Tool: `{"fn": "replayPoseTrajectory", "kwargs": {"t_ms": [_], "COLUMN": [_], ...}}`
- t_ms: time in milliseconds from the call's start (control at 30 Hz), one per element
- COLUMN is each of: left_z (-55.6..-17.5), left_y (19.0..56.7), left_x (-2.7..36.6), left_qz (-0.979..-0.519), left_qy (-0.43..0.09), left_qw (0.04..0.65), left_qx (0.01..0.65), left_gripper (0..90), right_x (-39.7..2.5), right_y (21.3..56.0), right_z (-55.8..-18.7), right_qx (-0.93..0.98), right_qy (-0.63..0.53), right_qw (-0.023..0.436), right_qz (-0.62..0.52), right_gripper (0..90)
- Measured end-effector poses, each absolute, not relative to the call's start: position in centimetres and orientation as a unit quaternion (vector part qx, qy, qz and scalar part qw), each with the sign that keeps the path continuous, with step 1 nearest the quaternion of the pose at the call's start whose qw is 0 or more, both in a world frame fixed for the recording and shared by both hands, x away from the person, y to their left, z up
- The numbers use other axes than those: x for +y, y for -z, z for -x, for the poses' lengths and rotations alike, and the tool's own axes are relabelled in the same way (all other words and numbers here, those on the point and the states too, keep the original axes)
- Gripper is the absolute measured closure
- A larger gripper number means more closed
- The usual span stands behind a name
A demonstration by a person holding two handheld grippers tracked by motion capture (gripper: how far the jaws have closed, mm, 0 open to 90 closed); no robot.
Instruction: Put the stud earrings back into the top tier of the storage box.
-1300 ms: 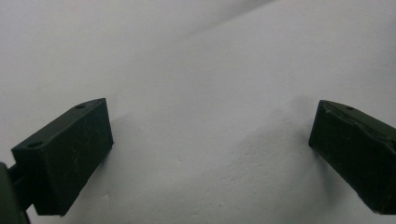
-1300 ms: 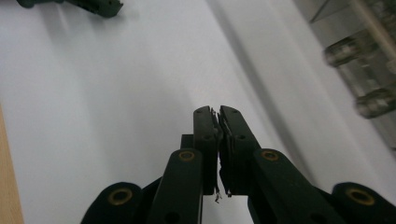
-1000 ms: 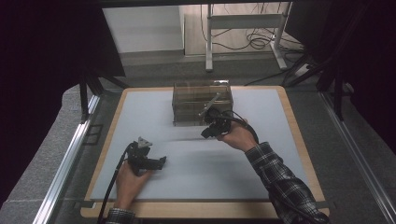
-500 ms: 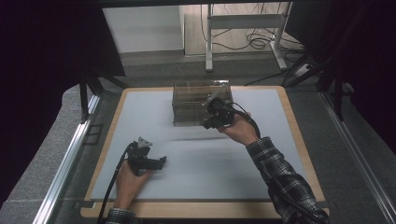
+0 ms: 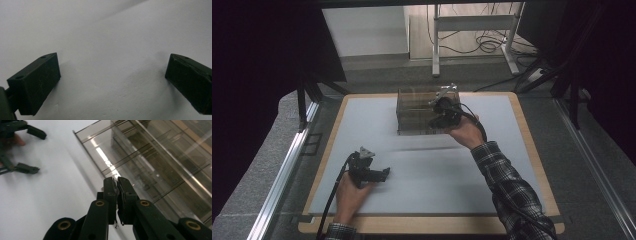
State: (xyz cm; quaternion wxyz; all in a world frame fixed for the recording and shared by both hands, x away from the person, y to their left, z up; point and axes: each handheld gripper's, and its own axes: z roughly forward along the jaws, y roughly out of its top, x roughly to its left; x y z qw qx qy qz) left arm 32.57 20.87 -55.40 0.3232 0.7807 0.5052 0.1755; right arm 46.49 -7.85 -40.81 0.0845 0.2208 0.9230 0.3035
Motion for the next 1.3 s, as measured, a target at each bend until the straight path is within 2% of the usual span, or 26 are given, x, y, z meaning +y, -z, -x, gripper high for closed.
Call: {"fn": "replayPoseTrajectory", "kwargs": {"t_ms": [600,1300], "left_z": [-32.6,-32.6], "left_y": [55.4,55.4], "left_x": [20.9,20.8], "left_qz": [-0.781,-0.779], "left_qy": [-0.175,-0.175], "left_qw": [0.323,0.325], "left_qx": [0.505,0.507], "left_gripper": [0.0,0.0], "right_x": [-7.3,-6.7], "right_y": [43.0,43.8], "right_z": [-49.1,-49.6], "right_qx": [0.911,0.909], "right_qy": [-0.307,-0.307], "right_qw": [0.096,0.102], "right_qz": [-0.257,-0.263], "right_gripper": [83.6,79.9]}}
